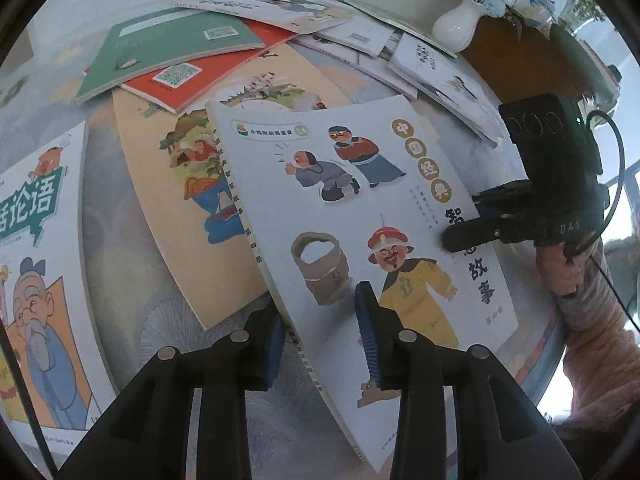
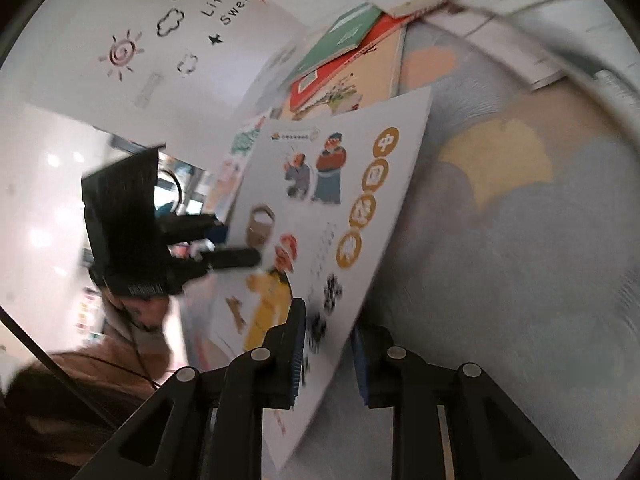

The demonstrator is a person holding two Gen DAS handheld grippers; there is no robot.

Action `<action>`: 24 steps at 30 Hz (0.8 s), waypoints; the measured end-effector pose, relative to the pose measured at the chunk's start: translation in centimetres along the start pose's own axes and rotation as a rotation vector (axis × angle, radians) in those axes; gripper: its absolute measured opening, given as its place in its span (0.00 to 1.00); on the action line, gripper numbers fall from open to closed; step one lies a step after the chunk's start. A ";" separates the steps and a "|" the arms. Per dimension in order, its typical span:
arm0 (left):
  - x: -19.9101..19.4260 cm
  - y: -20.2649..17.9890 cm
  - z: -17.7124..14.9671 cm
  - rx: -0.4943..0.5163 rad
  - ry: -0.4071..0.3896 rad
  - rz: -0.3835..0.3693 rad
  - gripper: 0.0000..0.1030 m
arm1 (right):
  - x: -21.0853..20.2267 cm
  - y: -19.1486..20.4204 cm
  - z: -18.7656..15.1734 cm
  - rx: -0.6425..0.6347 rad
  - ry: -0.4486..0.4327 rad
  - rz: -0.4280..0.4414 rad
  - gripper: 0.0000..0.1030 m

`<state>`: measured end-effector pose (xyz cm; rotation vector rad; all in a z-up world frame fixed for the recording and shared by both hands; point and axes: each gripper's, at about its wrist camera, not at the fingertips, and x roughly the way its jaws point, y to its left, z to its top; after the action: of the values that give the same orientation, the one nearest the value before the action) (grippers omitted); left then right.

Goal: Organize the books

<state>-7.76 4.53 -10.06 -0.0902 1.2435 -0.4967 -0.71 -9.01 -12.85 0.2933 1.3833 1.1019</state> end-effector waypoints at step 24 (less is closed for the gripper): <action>-0.6 0.7 -1.6 -0.045 -0.111 -0.028 0.34 | 0.0 1.0 -0.1 -0.058 -0.023 -0.004 0.17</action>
<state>-9.14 5.67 -10.28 -0.1708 1.1463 -0.4821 -1.21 -8.53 -12.17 0.2602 1.3292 1.1296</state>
